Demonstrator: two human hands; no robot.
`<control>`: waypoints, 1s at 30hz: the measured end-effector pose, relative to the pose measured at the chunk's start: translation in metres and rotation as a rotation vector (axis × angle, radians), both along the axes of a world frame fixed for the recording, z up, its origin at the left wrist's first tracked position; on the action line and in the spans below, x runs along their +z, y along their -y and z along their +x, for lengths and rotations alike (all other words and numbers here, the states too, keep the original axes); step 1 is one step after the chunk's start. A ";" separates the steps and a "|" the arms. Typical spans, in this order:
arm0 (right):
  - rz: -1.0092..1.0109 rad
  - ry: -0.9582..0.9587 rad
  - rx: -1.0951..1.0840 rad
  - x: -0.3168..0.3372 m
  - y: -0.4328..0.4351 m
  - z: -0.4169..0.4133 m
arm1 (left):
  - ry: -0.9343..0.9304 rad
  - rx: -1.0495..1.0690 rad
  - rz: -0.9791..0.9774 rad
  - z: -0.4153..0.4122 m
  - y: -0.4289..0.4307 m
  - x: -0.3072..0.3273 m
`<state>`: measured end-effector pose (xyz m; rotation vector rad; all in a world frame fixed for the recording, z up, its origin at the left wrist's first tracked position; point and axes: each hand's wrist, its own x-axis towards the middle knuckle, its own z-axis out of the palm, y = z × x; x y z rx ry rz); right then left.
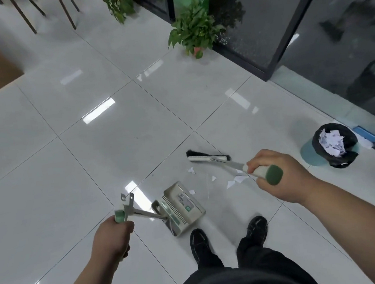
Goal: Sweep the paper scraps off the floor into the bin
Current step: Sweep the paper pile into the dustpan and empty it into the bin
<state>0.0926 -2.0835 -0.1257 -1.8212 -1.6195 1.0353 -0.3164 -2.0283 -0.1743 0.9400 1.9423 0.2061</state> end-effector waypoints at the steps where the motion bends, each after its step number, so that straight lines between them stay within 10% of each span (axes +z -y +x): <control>1: 0.011 -0.021 -0.004 -0.002 0.007 0.000 | 0.010 0.002 -0.006 0.000 0.002 -0.003; 10: 0.080 -0.136 0.044 0.048 0.041 0.039 | 0.137 -0.056 -0.008 0.042 -0.022 -0.009; 21: 0.232 -0.038 -0.388 0.042 0.131 0.107 | 0.156 -0.192 -0.052 0.155 -0.017 -0.014; 30: 0.020 0.073 -0.577 -0.003 0.154 0.114 | 0.167 -0.251 -0.044 0.231 0.004 -0.022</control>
